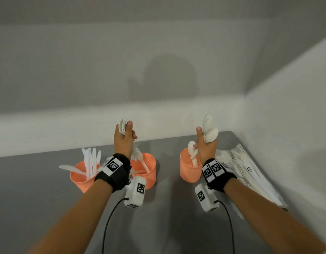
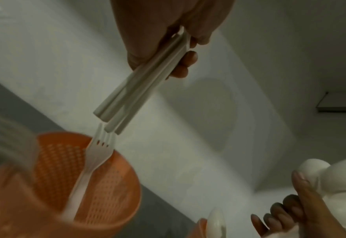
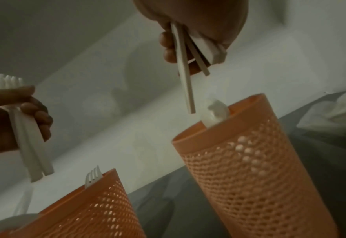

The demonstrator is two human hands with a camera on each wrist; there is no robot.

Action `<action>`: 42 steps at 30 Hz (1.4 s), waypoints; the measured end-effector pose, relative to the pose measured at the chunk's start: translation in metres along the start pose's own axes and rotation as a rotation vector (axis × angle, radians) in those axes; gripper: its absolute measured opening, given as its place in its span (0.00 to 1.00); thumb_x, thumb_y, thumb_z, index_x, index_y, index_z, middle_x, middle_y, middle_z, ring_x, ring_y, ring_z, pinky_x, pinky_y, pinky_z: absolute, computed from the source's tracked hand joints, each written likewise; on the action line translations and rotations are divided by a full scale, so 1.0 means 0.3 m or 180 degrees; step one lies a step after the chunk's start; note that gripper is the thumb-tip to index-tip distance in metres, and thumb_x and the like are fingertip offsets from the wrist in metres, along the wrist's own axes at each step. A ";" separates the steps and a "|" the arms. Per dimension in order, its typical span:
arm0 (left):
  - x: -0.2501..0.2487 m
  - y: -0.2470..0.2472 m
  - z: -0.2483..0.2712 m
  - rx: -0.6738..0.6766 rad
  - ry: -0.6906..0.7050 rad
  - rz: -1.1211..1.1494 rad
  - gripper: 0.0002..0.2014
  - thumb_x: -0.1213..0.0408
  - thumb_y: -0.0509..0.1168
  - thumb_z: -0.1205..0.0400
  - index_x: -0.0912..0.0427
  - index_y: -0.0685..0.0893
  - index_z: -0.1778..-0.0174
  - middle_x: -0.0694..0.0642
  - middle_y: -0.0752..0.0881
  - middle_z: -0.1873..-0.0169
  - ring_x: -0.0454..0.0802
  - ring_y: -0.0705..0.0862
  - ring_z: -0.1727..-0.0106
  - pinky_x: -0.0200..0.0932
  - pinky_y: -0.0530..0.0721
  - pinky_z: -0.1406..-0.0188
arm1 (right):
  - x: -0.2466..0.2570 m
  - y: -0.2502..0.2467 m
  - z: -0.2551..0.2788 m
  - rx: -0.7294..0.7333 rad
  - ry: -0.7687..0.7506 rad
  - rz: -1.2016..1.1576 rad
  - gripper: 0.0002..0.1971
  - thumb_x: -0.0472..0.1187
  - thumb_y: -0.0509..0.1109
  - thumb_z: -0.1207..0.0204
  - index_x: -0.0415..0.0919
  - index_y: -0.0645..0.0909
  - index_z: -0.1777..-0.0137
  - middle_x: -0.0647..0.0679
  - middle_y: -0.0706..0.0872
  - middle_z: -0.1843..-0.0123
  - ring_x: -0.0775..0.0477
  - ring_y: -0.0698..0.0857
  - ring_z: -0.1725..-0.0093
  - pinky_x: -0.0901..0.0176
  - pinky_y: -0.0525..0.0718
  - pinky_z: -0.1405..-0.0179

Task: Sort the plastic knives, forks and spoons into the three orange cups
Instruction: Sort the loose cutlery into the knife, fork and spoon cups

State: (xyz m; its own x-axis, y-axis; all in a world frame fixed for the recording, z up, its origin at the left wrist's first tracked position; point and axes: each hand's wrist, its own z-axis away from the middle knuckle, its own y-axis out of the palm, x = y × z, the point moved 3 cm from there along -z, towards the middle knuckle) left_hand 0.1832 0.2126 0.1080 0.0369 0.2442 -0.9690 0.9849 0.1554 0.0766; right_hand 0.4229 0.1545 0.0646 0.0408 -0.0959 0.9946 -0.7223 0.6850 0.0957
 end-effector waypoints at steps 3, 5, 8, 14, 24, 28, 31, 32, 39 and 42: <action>0.061 0.007 0.014 0.0026 -0.0182 -0.0014 0.10 0.56 0.56 0.14 0.50 0.72 0.62 0.53 0.75 0.74 0.47 0.74 0.70 0.41 0.75 0.62 | -0.038 0.018 -0.012 -0.0032 0.0075 -0.0083 0.21 0.56 0.73 0.28 0.53 0.76 0.82 0.55 0.74 0.86 0.49 0.76 0.79 0.46 0.78 0.66; 0.090 0.016 0.017 0.0103 -0.0275 0.0023 0.09 0.56 0.55 0.14 0.49 0.72 0.61 0.53 0.76 0.74 0.47 0.75 0.71 0.40 0.75 0.66 | -0.066 0.022 -0.024 -0.0082 0.0163 -0.0067 0.19 0.54 0.74 0.28 0.53 0.77 0.79 0.55 0.76 0.84 0.49 0.77 0.78 0.48 0.77 0.66; 0.127 0.025 0.025 0.0157 -0.0297 -0.0108 0.09 0.58 0.55 0.14 0.51 0.72 0.61 0.54 0.77 0.74 0.46 0.76 0.73 0.34 0.77 0.72 | -0.101 0.022 -0.031 0.0001 0.0223 0.0154 0.18 0.54 0.73 0.28 0.43 0.75 0.71 0.47 0.79 0.77 0.47 0.79 0.75 0.59 0.78 0.72; 0.215 0.018 0.029 0.0174 -0.0187 -0.0440 0.09 0.67 0.60 0.16 0.51 0.71 0.61 0.57 0.78 0.74 0.41 0.78 0.79 0.42 0.80 0.70 | -0.146 0.023 -0.040 -0.0003 0.0094 0.0625 0.10 0.42 0.75 0.28 0.38 0.78 0.60 0.45 0.81 0.73 0.58 0.80 0.80 0.64 0.80 0.76; 0.256 0.036 0.040 0.0510 0.0373 -0.1828 0.05 0.73 0.59 0.18 0.64 0.80 0.52 0.61 0.82 0.56 0.55 0.81 0.55 0.40 0.73 0.54 | -0.124 0.023 -0.036 0.0307 -0.0624 0.1624 0.16 0.31 0.67 0.27 0.38 0.77 0.38 0.43 0.83 0.48 0.44 0.81 0.52 0.61 0.74 0.55; 0.262 0.046 0.052 0.0739 0.0637 -0.2363 0.13 0.67 0.55 0.15 0.69 0.83 0.46 0.64 0.82 0.47 0.60 0.80 0.45 0.45 0.75 0.45 | -0.133 0.015 -0.038 0.0381 -0.1068 0.1868 0.23 0.27 0.60 0.27 0.41 0.77 0.33 0.41 0.81 0.41 0.42 0.78 0.41 0.55 0.73 0.42; 0.265 0.057 0.065 0.0992 0.0534 -0.2769 0.22 0.58 0.50 0.15 0.70 0.78 0.35 0.66 0.78 0.36 0.63 0.76 0.33 0.51 0.73 0.34 | -0.134 0.014 -0.041 0.0325 -0.1387 0.2215 0.21 0.32 0.57 0.26 0.41 0.81 0.35 0.39 0.82 0.44 0.38 0.80 0.43 0.47 0.75 0.41; 0.265 0.061 0.067 0.1047 0.0453 -0.2916 0.24 0.56 0.50 0.14 0.70 0.73 0.30 0.66 0.75 0.31 0.62 0.72 0.28 0.51 0.70 0.29 | -0.137 0.016 -0.046 0.0378 -0.1428 0.2398 0.22 0.37 0.53 0.25 0.39 0.81 0.36 0.37 0.83 0.41 0.36 0.80 0.40 0.45 0.74 0.37; 0.236 0.070 0.051 0.1344 -0.0037 -0.3463 0.34 0.41 0.45 0.16 0.58 0.49 0.18 0.62 0.56 0.18 0.59 0.52 0.17 0.57 0.49 0.18 | -0.121 0.016 -0.064 0.1078 -0.0989 0.3758 0.30 0.53 0.44 0.19 0.39 0.62 0.21 0.40 0.66 0.20 0.41 0.60 0.19 0.40 0.49 0.20; 0.175 0.048 0.040 0.1271 -0.0073 -0.2901 0.35 0.41 0.46 0.16 0.54 0.45 0.17 0.61 0.49 0.17 0.56 0.46 0.16 0.55 0.46 0.18 | -0.059 0.020 -0.057 0.1042 -0.1010 0.3680 0.27 0.52 0.48 0.15 0.42 0.60 0.19 0.39 0.58 0.17 0.41 0.54 0.17 0.38 0.46 0.20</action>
State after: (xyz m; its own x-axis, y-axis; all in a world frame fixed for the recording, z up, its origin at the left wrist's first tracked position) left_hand 0.2012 0.2163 0.0553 -0.7629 0.1727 -0.6230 0.6231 -0.0603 -0.7798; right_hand 0.4297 0.1727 0.0483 -0.8697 0.2420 0.4302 -0.3633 0.2761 -0.8898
